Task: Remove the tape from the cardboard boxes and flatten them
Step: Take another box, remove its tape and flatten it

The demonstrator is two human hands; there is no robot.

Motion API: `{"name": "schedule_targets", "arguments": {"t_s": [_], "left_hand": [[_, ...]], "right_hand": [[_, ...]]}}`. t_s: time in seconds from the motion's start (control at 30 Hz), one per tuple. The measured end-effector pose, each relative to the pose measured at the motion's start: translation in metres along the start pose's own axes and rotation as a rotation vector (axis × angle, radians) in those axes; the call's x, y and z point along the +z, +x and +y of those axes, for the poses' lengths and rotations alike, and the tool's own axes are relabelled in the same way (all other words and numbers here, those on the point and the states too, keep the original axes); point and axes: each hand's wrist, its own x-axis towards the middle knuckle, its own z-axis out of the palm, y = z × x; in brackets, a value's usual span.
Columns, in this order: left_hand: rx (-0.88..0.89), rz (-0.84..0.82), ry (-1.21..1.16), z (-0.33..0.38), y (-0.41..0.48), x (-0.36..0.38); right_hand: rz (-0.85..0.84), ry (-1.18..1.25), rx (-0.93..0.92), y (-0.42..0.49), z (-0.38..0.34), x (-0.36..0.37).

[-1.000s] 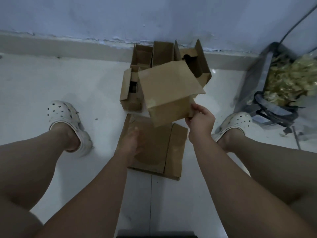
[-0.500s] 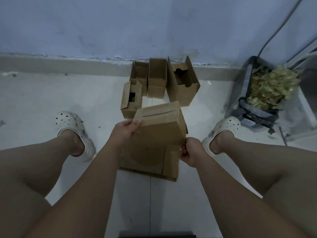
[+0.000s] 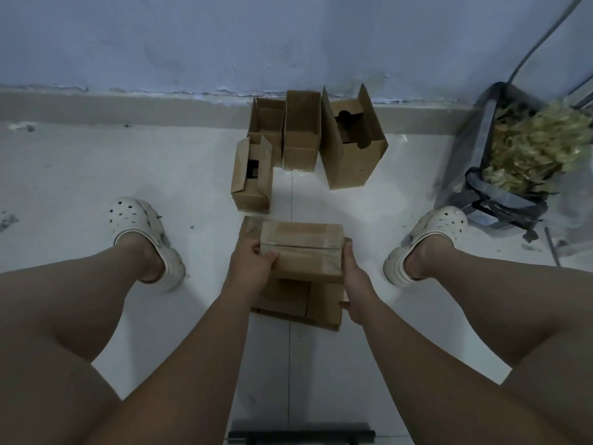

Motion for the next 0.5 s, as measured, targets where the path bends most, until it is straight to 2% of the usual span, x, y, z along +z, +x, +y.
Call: {"name": "schedule_targets", "arguments": {"t_s": [0.1, 0.2, 0.27, 0.4, 0.5], "left_hand": [[-0.036, 0.018, -0.026, -0.011, 0.002, 0.007], [-0.068, -0.012, -0.007, -0.017, 0.005, 0.015], [-0.098, -0.019, 0.001, -0.020, 0.007, 0.018], [-0.142, -0.033, -0.001, -0.017, 0.011, 0.024], [-0.155, 0.040, 0.049, -0.007, 0.012, 0.030]], "right_hand": [[0.075, -0.044, -0.178, 0.005, 0.002, 0.004], [0.151, -0.022, -0.276, 0.008, 0.002, 0.006], [0.169, -0.106, -0.343, 0.014, 0.002, 0.007], [0.252, -0.255, -0.345, 0.029, 0.003, 0.004], [0.282, -0.296, -0.337, 0.038, -0.002, 0.001]]}}
